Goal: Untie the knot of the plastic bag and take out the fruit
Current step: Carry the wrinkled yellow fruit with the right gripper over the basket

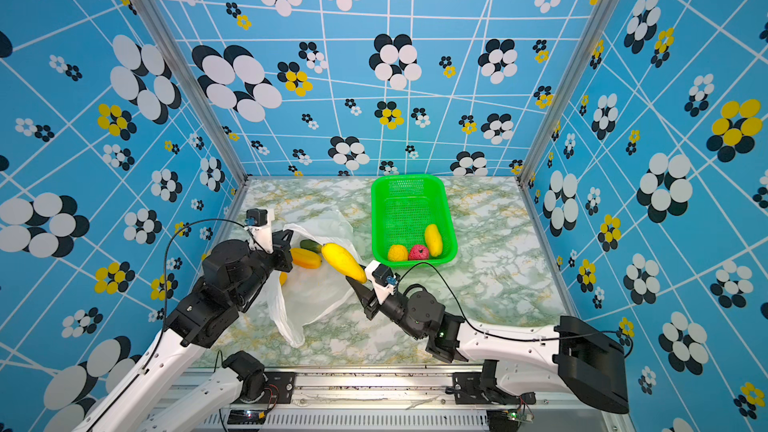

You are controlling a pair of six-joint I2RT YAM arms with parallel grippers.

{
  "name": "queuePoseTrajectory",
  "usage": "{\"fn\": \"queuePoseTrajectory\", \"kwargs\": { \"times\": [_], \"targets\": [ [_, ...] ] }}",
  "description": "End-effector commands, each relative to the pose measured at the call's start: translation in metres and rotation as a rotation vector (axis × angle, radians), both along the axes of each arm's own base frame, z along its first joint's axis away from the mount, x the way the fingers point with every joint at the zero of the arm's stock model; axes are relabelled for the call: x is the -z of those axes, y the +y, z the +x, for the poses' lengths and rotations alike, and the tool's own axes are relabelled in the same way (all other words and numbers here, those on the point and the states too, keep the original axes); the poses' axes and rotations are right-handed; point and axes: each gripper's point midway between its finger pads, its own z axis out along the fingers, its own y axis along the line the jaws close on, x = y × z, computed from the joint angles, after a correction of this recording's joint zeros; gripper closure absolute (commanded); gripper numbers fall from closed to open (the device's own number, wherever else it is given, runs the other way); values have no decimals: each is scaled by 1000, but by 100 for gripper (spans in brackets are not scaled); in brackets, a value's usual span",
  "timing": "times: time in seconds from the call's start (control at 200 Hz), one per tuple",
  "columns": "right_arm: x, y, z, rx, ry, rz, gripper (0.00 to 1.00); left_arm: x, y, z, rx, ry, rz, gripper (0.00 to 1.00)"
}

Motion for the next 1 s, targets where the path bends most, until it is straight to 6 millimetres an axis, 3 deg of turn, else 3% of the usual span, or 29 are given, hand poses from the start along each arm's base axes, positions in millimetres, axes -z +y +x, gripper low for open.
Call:
{"fn": "queuePoseTrajectory", "kwargs": {
  "times": [0.0, 0.15, 0.28, 0.415, 0.53, 0.72, 0.855, 0.995],
  "targets": [
    [-10, -26, 18, 142, -23, 4, 66, 0, 3, 2, -20, -20, 9, 99],
    [-14, -59, 51, 320, 13, -1, 69, 1, 6, 4, -41, -19, 17, 99],
    [-5, -92, 89, 463, 98, -11, 70, 4, 10, 6, -68, -22, 24, 99],
    [17, -132, 134, 629, 259, -15, 73, 4, 13, 8, -90, -27, 27, 100],
    [42, -155, 160, 729, 381, -18, 74, 4, 15, 10, -103, -40, 22, 100],
    [94, -151, 189, 746, 575, -95, 72, 5, 19, 8, -122, -37, 17, 100],
    [129, -142, 207, 771, 690, -198, 80, 7, 22, 7, -137, -40, 16, 100],
    [135, -136, 221, 767, 704, -199, 78, 3, 22, 9, -143, -49, 16, 100]
  ]
}}
